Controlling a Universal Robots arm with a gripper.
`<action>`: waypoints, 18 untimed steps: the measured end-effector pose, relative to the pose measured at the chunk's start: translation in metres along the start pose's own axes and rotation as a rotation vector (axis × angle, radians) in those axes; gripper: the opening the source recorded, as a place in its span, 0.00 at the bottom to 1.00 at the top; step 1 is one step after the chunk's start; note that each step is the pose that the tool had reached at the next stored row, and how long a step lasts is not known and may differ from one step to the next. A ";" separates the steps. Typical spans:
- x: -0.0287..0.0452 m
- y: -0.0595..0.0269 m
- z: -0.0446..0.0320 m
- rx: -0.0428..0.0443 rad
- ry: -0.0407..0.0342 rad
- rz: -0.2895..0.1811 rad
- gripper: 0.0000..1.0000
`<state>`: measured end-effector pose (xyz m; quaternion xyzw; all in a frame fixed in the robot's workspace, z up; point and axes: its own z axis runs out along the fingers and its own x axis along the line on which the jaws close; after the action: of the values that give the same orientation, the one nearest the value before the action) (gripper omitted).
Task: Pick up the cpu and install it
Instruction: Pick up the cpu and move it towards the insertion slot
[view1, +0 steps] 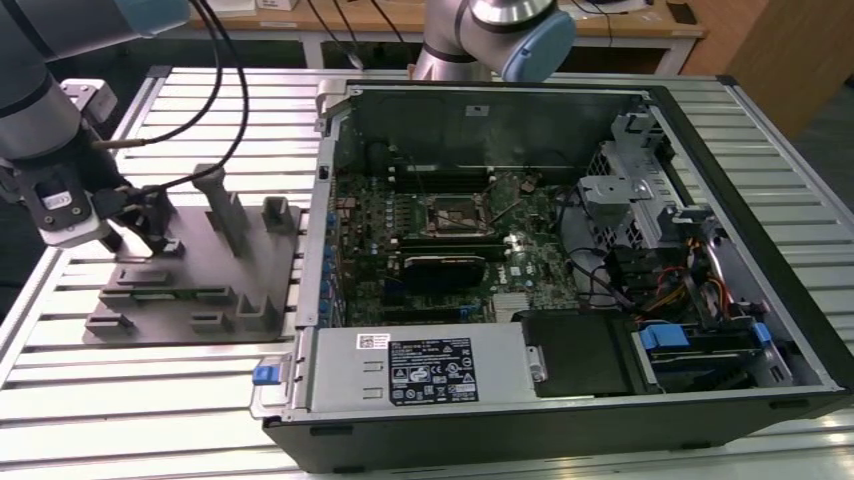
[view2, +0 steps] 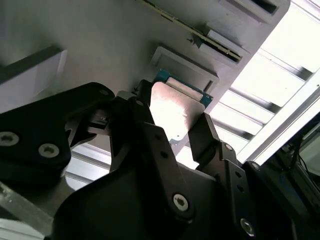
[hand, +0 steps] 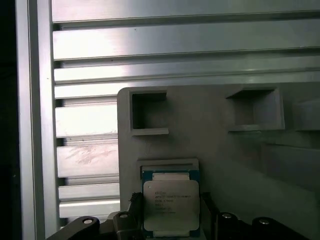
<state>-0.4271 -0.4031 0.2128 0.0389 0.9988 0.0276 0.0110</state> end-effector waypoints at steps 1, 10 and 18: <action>-0.0001 0.0001 -0.0025 -0.0004 -0.0003 0.000 0.54; -0.0004 0.0022 -0.0226 -0.0020 -0.0041 0.000 0.54; -0.0008 0.0039 -0.0436 -0.0026 -0.0085 0.000 0.54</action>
<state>-0.4270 -0.4016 0.2565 0.0388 0.9987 0.0287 0.0153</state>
